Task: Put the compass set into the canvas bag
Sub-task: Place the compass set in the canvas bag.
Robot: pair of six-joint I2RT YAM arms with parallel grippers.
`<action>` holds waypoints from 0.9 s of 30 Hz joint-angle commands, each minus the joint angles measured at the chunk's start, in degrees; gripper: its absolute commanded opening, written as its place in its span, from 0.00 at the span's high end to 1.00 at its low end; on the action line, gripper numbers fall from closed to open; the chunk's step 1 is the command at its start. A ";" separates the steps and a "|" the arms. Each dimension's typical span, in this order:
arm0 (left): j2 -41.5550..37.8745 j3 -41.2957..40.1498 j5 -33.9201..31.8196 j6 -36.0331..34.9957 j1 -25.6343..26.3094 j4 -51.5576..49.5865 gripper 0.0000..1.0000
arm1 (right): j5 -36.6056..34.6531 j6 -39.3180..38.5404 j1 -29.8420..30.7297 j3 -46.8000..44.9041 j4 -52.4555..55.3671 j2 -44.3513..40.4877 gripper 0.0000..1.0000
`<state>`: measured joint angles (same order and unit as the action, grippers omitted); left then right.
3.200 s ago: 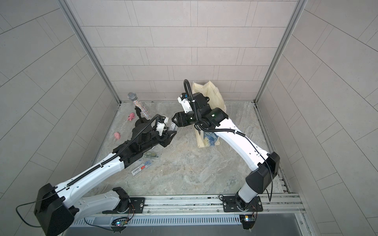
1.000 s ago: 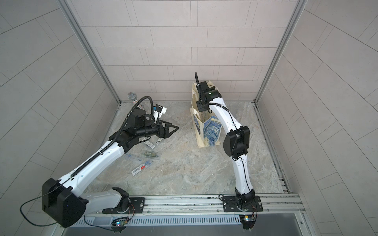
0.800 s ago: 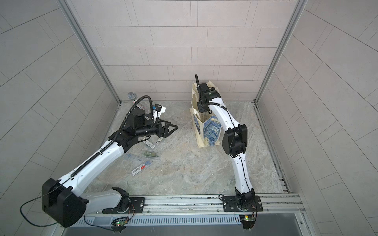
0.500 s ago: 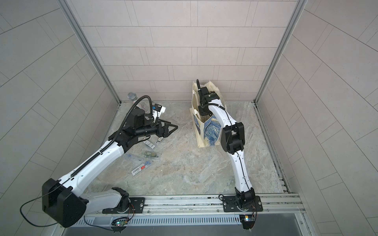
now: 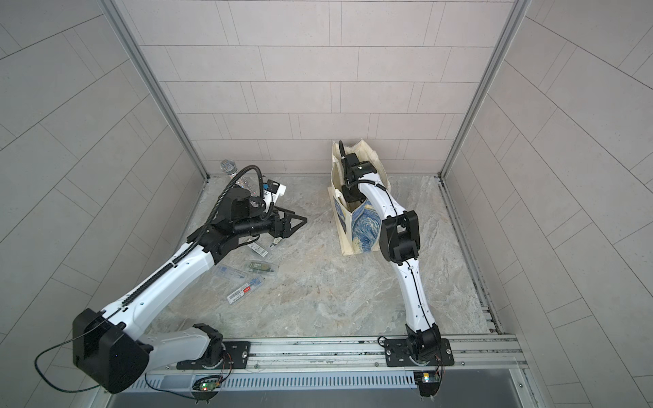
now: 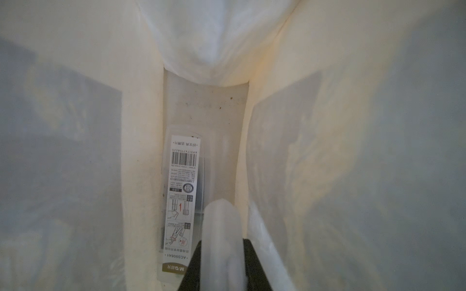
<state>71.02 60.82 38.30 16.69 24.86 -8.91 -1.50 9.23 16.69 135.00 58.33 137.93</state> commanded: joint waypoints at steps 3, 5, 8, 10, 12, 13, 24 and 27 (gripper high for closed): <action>-0.52 -0.61 0.17 -1.10 -0.45 -0.15 0.19 | 0.38 0.97 -0.25 -0.09 2.05 2.48 0.94; -0.53 -0.59 0.19 -1.10 -0.52 -0.15 0.19 | 0.09 0.96 -0.34 -0.16 2.23 1.98 0.89; -0.58 -0.60 0.16 -1.21 -0.56 -0.32 0.19 | -0.30 1.03 -0.34 -0.14 2.62 1.09 0.82; -0.56 -0.57 0.12 -1.31 -0.60 -0.41 0.19 | -0.74 1.21 -0.35 -0.17 2.76 0.33 0.76; -0.70 -0.61 0.02 -1.38 -0.60 -0.50 0.19 | -1.02 1.22 -0.34 -0.09 2.85 -0.60 0.72; -0.71 -0.59 0.02 -1.37 -0.60 -0.50 0.19 | -1.18 1.22 -0.34 -0.17 2.89 -1.08 0.70; -0.69 -0.30 -0.27 -1.01 -0.96 -1.11 0.19 | -0.88 0.96 -0.34 0.09 3.35 -7.91 0.54; -0.45 -0.25 0.10 -0.86 -0.90 -1.11 0.19 | -1.03 0.97 -0.34 0.00 3.98 -10.58 0.49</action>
<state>71.02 60.82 38.13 16.49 24.23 -10.15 -1.80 10.20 16.53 134.76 60.53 133.38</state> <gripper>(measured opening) 0.812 0.500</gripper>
